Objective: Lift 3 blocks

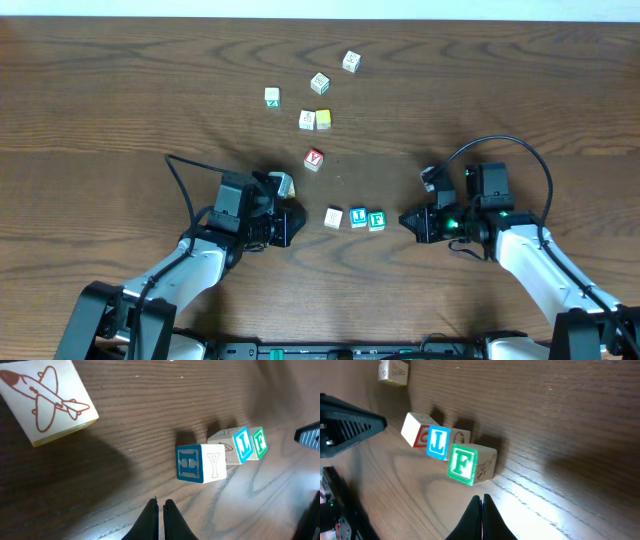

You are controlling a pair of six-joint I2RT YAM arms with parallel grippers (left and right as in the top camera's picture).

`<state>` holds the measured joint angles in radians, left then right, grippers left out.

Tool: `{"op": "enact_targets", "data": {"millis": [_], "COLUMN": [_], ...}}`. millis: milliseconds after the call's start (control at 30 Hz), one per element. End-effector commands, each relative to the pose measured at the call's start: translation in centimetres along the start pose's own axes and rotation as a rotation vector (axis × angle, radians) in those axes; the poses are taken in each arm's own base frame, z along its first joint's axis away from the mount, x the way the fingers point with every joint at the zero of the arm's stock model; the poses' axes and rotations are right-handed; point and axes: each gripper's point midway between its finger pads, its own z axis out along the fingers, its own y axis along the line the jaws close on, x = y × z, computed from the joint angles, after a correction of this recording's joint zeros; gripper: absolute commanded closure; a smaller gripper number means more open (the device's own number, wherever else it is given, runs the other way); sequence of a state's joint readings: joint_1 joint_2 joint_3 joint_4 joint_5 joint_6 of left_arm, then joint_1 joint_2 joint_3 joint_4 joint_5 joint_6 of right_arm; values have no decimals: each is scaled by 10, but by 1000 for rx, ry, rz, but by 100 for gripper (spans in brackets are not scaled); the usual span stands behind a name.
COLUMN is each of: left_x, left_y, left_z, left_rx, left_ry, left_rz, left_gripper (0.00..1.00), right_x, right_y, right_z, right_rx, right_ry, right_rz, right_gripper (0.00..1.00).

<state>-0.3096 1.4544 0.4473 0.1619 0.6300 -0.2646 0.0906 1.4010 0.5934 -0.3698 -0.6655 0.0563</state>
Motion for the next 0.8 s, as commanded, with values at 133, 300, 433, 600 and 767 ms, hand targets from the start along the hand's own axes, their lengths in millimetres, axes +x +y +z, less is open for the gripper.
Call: {"op": "enact_targets", "data": {"millis": [133,300,433,600,767], "left_x": [10,9,3,-4,-3], "left_y": [8,14,5,2,-3], "left_z": [13,22,23,23,23], "left_rx": [1,-4,49,59,86], "left_ry": [53,79,66,39,49], "left_rz": [-8,-26,-14,-14,-14], "left_gripper": [93,93,93,93,93], "right_x": [8,15,15,17,21], "right_y": [-21,-27,-23,-20,-6], "right_z": [9,21,28,37,45], "right_rx": [26,12,-43,-68,-99], "right_ry": [34,70,76,93,116], "right_rz": [64,117,138,140,108], "right_gripper": [99,99,99,99,99]}}
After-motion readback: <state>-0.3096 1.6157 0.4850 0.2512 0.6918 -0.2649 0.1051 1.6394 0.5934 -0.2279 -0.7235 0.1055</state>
